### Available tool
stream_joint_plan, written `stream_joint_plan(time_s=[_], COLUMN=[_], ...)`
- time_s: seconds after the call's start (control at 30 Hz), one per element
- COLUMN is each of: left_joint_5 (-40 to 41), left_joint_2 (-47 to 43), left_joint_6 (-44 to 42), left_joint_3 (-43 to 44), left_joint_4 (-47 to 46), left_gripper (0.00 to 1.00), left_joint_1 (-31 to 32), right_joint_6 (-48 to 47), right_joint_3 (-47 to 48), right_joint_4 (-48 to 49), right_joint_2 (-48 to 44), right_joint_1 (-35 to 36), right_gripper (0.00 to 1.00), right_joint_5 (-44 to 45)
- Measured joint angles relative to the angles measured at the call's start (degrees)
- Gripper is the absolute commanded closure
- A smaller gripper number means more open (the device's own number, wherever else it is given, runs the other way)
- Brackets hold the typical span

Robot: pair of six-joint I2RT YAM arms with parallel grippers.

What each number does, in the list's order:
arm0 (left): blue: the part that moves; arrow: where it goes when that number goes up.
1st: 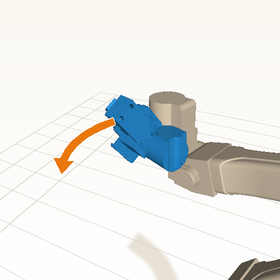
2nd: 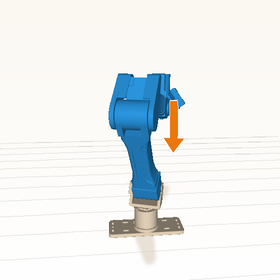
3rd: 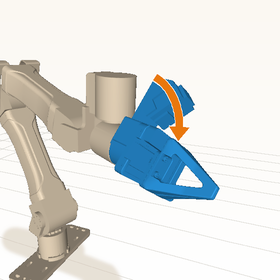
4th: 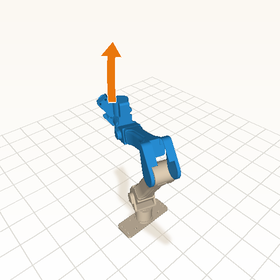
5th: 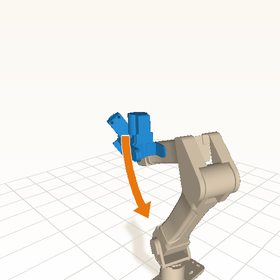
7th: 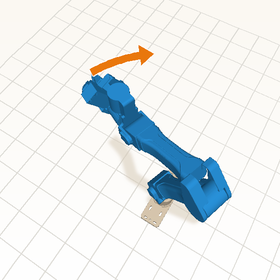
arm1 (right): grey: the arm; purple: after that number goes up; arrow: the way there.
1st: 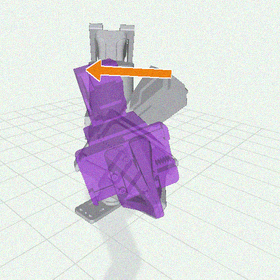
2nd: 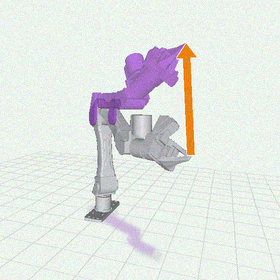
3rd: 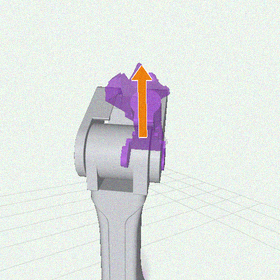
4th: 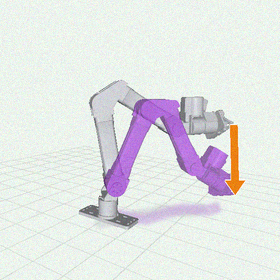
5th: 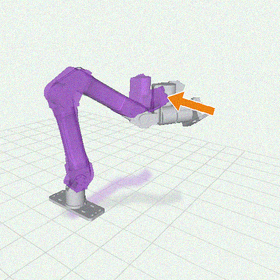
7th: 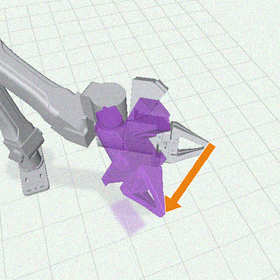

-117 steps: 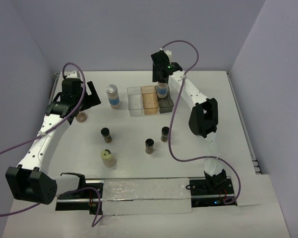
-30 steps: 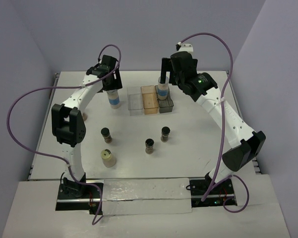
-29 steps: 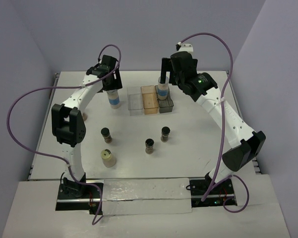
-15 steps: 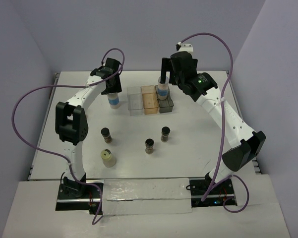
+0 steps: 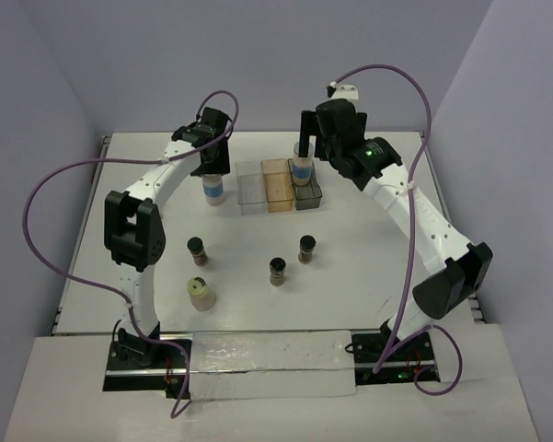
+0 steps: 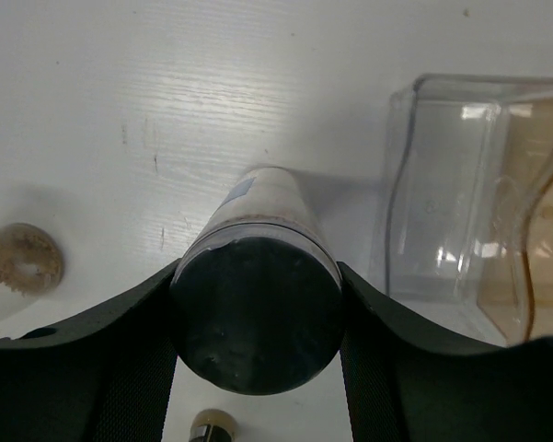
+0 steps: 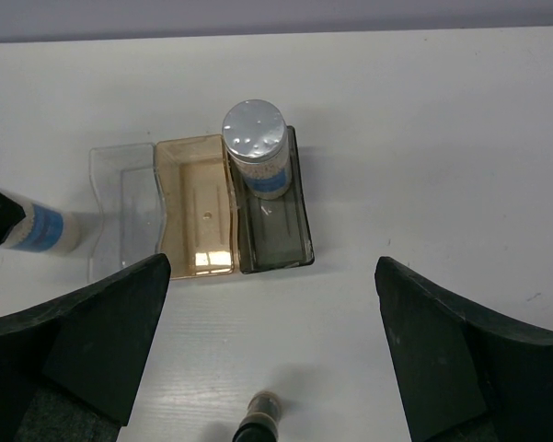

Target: Organize the condiment bottles

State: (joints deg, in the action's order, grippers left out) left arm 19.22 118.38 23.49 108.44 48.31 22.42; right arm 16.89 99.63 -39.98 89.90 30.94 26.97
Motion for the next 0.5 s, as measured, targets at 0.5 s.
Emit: stream_joint_plan(time_s=[0.5], left_joint_5=[-3.47], left_joint_2=[-0.12], left_joint_6=[-4.31], left_joint_3=[26.94], left_joint_4=[5.63], left_gripper=[0.9], left_joint_1=[16.48], right_joint_6=[5.07], right_joint_3=[-13.46], right_joint_4=[3.9], right_joint_2=[-15.56], right_joint_1=[-6.6], right_gripper=[0.0], right_joint_5=[5.25])
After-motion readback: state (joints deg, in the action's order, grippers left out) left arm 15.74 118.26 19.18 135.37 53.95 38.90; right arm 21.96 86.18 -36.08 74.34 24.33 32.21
